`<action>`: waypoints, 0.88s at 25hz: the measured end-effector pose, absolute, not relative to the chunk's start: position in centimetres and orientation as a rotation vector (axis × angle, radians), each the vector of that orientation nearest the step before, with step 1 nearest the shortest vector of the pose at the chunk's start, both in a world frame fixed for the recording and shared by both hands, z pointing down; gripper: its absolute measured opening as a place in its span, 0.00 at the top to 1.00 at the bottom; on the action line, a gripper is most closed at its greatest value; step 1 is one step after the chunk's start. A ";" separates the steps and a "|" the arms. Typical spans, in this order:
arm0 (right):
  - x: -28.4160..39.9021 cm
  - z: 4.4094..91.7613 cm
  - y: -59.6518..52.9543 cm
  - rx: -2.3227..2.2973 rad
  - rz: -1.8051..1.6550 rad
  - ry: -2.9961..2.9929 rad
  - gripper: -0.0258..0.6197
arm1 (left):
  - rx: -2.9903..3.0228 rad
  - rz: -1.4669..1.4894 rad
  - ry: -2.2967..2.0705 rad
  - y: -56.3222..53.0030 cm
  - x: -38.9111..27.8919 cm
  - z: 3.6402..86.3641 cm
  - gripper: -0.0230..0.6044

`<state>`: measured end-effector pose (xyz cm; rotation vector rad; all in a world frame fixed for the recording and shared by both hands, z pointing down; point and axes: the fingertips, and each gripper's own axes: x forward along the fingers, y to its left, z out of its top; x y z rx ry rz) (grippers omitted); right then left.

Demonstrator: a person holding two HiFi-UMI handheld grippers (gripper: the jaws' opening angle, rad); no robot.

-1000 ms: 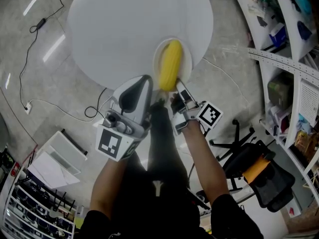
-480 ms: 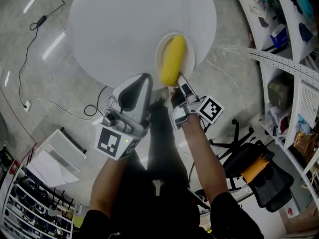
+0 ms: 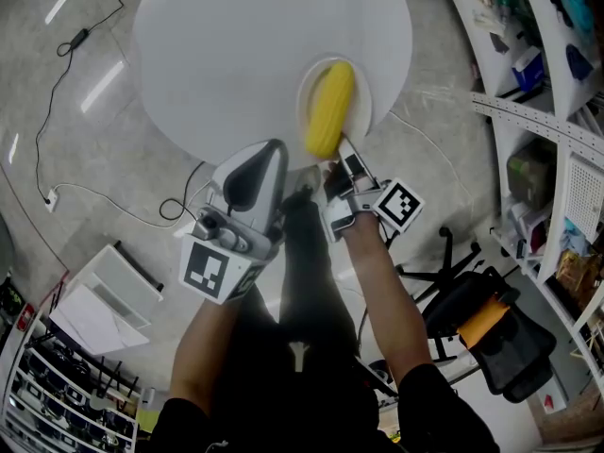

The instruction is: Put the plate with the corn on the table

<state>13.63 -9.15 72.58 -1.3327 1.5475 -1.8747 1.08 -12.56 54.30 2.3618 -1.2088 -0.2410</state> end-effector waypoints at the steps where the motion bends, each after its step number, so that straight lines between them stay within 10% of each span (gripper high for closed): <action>1: 13.7 72.5 -9.2 -1.332 -1.872 1.545 0.69 | 2.360 -0.242 -1.211 -12.5 1.1 54.3 0.96; 22: 14.9 70.9 -8.3 -1.341 -1.834 1.474 0.68 | 2.384 -0.241 -1.186 -12.0 0.8 52.4 0.96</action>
